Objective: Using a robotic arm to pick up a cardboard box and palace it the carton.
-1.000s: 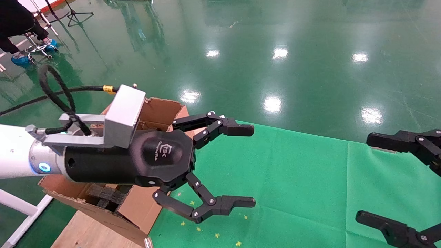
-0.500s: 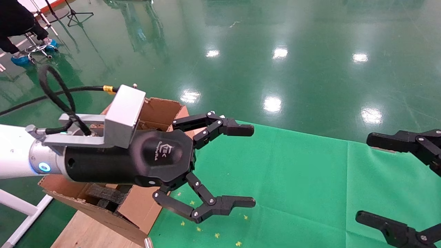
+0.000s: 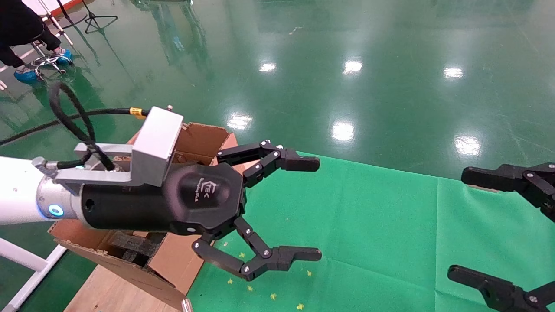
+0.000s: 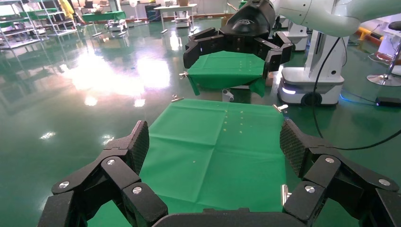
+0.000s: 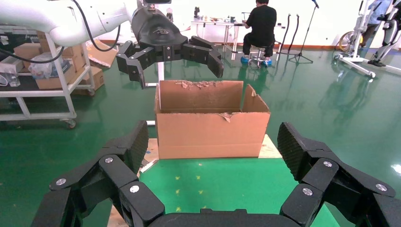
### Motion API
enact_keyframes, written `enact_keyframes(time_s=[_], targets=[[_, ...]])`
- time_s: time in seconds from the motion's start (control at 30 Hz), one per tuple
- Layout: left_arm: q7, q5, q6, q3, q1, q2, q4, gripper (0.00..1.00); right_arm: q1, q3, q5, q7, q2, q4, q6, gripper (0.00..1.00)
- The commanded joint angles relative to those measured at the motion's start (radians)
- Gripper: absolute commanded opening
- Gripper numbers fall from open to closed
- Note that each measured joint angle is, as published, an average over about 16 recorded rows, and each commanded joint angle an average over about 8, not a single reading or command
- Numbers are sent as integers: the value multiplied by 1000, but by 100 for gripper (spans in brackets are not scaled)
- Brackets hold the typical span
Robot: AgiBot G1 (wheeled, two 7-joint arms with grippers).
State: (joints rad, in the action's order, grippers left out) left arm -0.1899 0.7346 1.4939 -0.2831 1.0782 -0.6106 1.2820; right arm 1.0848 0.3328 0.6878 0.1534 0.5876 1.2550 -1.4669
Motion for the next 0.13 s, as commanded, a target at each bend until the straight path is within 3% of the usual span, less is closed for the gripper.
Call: enact_keyframes(time_s=[0.03, 0.13], targets=[[0, 0, 0, 0, 0, 0, 0, 100, 0, 0, 0, 0, 0, 0, 0, 100], [0, 0, 0, 0, 0, 0, 0, 100, 0, 0, 0, 0, 0, 0, 0, 100]])
